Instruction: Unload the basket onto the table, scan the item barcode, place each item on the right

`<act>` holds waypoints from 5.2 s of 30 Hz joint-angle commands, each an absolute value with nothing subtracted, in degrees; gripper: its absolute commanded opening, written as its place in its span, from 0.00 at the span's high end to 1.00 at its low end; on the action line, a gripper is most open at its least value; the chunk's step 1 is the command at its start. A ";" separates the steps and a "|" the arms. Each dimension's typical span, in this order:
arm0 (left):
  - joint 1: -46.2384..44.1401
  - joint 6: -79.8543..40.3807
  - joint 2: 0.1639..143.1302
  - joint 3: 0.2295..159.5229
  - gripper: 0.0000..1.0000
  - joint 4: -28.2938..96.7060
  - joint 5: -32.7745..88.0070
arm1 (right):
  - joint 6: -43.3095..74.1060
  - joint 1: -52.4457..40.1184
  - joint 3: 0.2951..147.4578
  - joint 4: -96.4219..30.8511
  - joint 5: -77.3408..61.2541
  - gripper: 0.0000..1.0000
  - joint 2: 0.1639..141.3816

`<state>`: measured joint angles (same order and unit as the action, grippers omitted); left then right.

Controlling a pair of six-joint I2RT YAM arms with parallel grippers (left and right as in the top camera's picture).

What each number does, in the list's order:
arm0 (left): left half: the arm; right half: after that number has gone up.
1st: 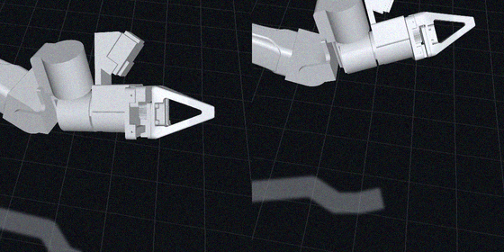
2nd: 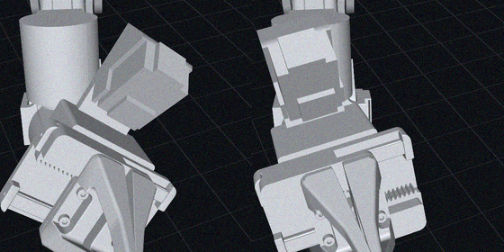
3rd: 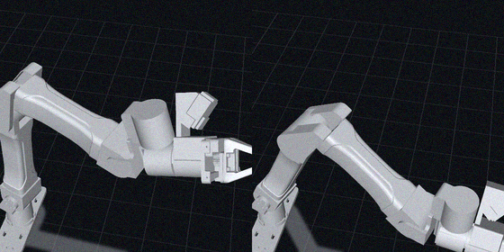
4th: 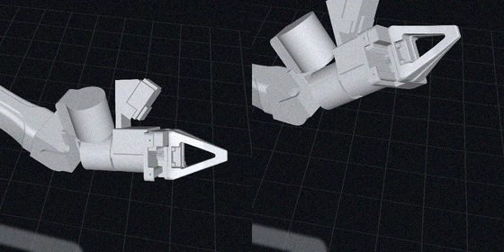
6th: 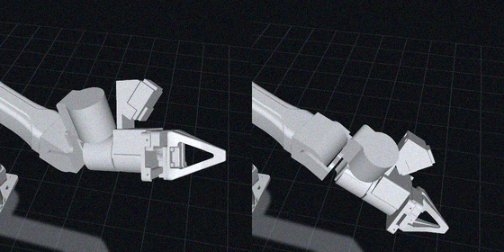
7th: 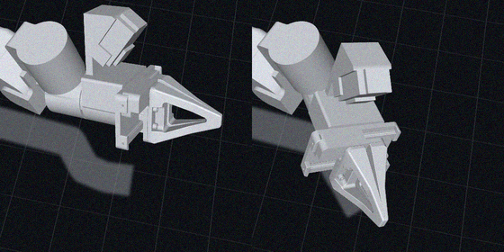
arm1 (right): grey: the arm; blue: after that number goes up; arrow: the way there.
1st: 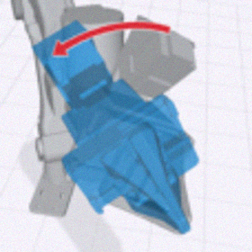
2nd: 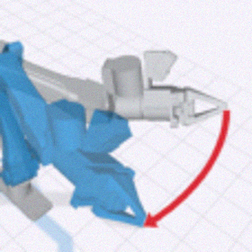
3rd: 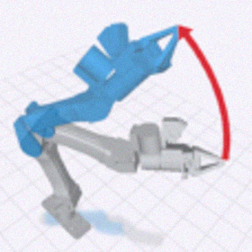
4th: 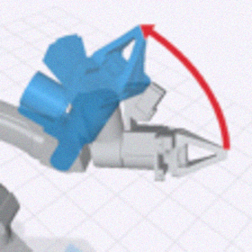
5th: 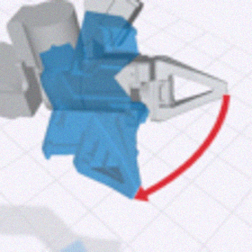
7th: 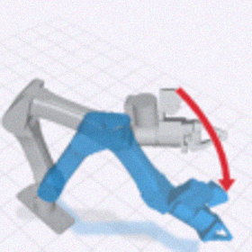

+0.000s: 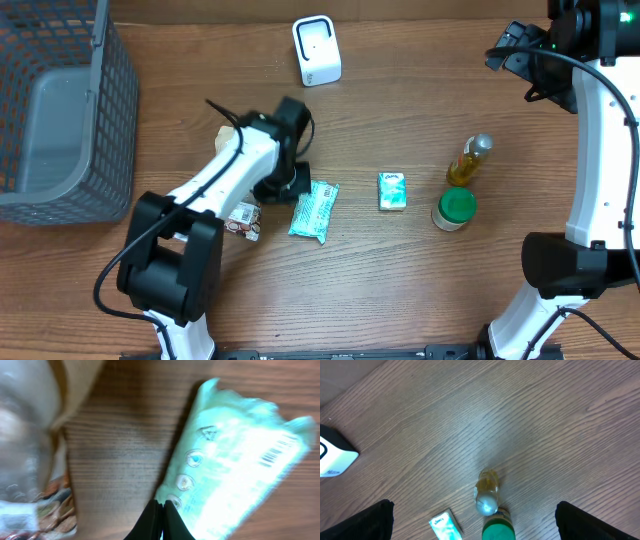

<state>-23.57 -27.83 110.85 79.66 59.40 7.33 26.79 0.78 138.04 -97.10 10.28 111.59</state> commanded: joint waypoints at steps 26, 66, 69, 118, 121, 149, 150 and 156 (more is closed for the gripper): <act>-22.15 -15.33 109.75 78.00 0.28 61.98 13.41 | 26.59 1.04 138.76 -96.99 9.98 0.00 110.59; -21.12 -11.09 109.82 69.65 0.55 53.23 24.10 | 26.59 1.04 138.76 -96.99 9.98 0.00 110.59; -21.04 -8.51 109.82 69.65 0.56 53.80 25.30 | 26.59 1.04 138.76 -96.99 9.98 0.00 110.59; -19.99 -14.81 110.34 60.29 0.73 42.13 28.58 | 26.59 1.04 138.76 -96.99 9.98 0.00 110.59; -19.18 -14.76 110.32 61.17 0.77 42.72 28.58 | 26.59 1.04 138.76 -96.99 9.98 0.00 110.59; -22.94 -13.26 108.84 76.03 0.95 59.99 -8.36 | 26.59 1.04 138.76 -96.99 9.98 0.00 110.59; -23.53 -13.39 108.84 76.03 0.96 59.88 -8.80 | 26.59 1.04 138.76 -96.99 9.98 0.00 110.59; -25.76 -14.46 108.84 76.01 0.92 59.68 -7.68 | 26.59 1.04 138.76 -96.99 9.98 0.00 110.59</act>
<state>-24.91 -12.51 108.99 74.76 59.94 -6.22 26.76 0.75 138.04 -97.14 10.26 111.59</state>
